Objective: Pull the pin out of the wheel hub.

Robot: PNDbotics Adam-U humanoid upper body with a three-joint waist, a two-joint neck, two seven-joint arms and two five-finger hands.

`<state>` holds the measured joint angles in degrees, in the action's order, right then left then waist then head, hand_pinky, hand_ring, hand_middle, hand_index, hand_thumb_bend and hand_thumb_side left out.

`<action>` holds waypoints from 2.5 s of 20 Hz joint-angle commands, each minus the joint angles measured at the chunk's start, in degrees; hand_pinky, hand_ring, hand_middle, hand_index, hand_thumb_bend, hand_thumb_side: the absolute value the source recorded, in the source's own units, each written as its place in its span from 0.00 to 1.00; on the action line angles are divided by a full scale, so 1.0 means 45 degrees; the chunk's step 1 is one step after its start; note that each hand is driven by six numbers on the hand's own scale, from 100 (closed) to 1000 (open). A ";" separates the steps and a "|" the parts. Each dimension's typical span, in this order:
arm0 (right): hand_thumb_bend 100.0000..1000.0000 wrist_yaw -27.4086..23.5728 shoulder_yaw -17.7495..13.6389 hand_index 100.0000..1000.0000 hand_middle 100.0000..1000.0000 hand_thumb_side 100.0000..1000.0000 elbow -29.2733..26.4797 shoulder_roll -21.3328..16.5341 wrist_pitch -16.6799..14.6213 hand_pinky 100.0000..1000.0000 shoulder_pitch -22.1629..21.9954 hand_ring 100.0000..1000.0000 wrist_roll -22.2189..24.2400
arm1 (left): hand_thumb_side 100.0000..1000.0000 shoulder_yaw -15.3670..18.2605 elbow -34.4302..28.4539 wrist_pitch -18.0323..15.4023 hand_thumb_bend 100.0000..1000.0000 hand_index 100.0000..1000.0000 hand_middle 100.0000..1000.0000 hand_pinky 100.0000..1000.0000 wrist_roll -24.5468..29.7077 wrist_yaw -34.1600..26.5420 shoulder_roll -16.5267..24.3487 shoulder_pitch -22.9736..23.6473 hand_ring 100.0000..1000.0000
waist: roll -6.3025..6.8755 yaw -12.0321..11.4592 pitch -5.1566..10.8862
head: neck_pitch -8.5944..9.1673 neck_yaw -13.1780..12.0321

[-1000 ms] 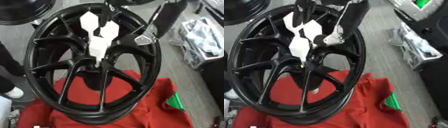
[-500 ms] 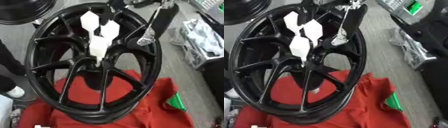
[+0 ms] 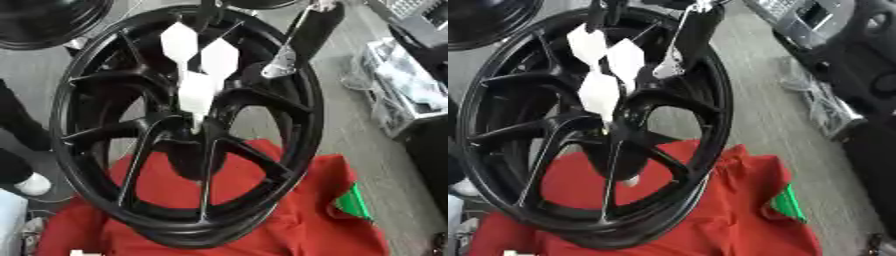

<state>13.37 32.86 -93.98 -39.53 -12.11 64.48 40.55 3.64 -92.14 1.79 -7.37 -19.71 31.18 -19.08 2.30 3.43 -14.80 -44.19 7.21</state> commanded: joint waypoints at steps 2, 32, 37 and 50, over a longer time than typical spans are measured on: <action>0.25 0.0412 -0.0239 0.81 0.73 0.10 0.0429 0.0092 -0.0135 0.80 0.0136 0.77 -0.0350 | 0.81 0.0035 -0.0130 -0.0002 0.00 0.79 0.70 0.79 0.0052 0.0010 0.0224 -0.0069 0.75 | 0.0005 -0.0059 0.0250 | 0.0053 0.0100; 0.24 0.1537 -0.0268 0.79 0.70 0.14 0.1554 0.0199 -0.1598 0.79 -0.0533 0.75 -0.0566 | 0.81 0.0108 -0.0148 -0.0005 0.00 0.79 0.70 0.80 0.0043 0.0013 0.0162 -0.0046 0.75 | 0.0033 -0.0442 0.0044 | 0.0106 0.0308; 0.24 0.1602 -0.0327 0.79 0.70 0.13 0.1506 0.0088 -0.1619 0.79 -0.0665 0.75 -0.0615 | 0.82 0.0108 -0.0134 0.0004 0.00 0.79 0.70 0.80 0.0056 0.0013 0.0150 -0.0030 0.75 | 0.0048 -0.0467 -0.0008 | 0.0170 0.0337; 0.22 0.1483 -0.0534 0.79 0.70 0.11 0.1725 0.0203 -0.1476 0.79 -0.0574 0.75 -0.0970 | 0.82 0.0110 -0.0125 0.0011 0.00 0.78 0.70 0.80 0.0101 0.0026 0.0119 0.0006 0.75 | 0.0073 -0.0526 -0.0112 | 0.0270 0.0398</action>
<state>20.41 31.45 -86.02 -37.59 -18.94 60.56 36.54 3.37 -92.13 1.98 -7.11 -19.64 30.69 -18.66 2.63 1.17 -16.12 -43.67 8.76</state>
